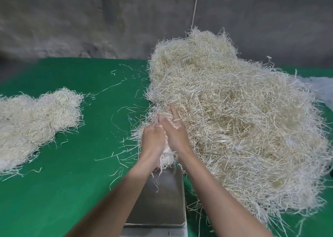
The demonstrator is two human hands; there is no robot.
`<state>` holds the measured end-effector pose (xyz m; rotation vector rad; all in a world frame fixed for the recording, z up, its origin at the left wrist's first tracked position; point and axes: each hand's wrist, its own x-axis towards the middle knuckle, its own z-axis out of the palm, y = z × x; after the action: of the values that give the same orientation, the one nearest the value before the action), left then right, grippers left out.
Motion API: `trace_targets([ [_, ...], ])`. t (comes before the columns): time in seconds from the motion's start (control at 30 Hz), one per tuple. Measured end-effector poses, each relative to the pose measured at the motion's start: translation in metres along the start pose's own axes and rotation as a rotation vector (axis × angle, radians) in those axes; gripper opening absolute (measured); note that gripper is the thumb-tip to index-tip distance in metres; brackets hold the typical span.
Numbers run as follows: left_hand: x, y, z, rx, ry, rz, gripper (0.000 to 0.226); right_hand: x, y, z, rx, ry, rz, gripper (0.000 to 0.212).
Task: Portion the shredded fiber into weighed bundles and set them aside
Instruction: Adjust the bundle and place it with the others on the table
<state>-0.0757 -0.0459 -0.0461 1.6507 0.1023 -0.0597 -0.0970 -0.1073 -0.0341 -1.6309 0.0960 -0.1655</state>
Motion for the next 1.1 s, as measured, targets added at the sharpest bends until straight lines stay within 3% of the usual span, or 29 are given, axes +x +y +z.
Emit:
trace_targets([
  [0.07, 0.005, 0.004, -0.003, -0.057, -0.021, -0.059, 0.026, -0.005, 0.008, -0.001, 0.176, -0.040, 0.073, 0.040],
  [0.17, 0.020, 0.010, -0.009, -0.106, 0.148, -0.039, 0.040, -0.034, 0.029, 0.020, 0.282, 0.064, 0.160, 0.024],
  [0.23, 0.016, 0.002, 0.000, -0.121, 0.178, 0.018, 0.032, -0.024, 0.029, 0.018, 0.238, 0.099, 0.198, 0.028],
  [0.3, 0.005, -0.007, 0.014, 0.013, 0.173, 0.105, 0.026, -0.001, 0.018, 0.003, 0.238, 0.199, 0.264, 0.043],
  [0.37, -0.004, -0.011, 0.020, 0.034, 0.213, 0.139, 0.042, 0.015, 0.012, -0.012, 0.326, 0.299, 0.299, 0.053],
  [0.43, -0.013, -0.013, 0.021, -0.049, 0.175, 0.042, 0.076, 0.021, 0.010, -0.020, 0.465, 0.352, 0.370, 0.054],
  [0.5, -0.022, -0.006, 0.023, -0.249, 0.023, -0.262, 0.095, 0.011, 0.018, -0.023, 0.396, 0.299, 0.291, 0.050],
  [0.53, -0.020, -0.002, 0.023, -0.415, -0.008, -0.386, 0.087, 0.003, 0.023, -0.023, 0.288, 0.258, 0.192, 0.041],
  [0.6, -0.005, 0.005, 0.018, -0.586, 0.093, -0.407, 0.054, -0.015, 0.031, -0.014, 0.039, 0.230, 0.032, 0.039],
  [0.67, 0.006, 0.013, 0.010, -0.364, 0.206, -0.280, 0.041, -0.035, 0.030, -0.006, -0.053, 0.063, 0.005, 0.061],
  [0.77, -0.001, 0.001, 0.017, -0.209, 0.183, -0.161, 0.037, -0.017, 0.018, -0.014, -0.176, -0.020, 0.053, 0.078],
  [0.87, -0.014, -0.007, 0.032, -0.150, 0.095, -0.179, 0.034, 0.008, 0.008, -0.040, -0.175, 0.050, 0.017, 0.060],
  [0.93, -0.004, 0.001, 0.033, -0.105, 0.175, -0.153, 0.040, -0.007, 0.013, -0.033, -0.180, -0.003, -0.043, 0.047],
  [1.0, 0.008, 0.011, 0.030, -0.179, 0.232, -0.078, 0.039, -0.031, 0.020, -0.017, -0.300, -0.032, -0.134, 0.039],
  [1.1, -0.007, 0.011, 0.044, -0.353, 0.029, -0.155, 0.042, -0.014, 0.017, -0.027, -0.315, -0.029, -0.082, 0.046],
])
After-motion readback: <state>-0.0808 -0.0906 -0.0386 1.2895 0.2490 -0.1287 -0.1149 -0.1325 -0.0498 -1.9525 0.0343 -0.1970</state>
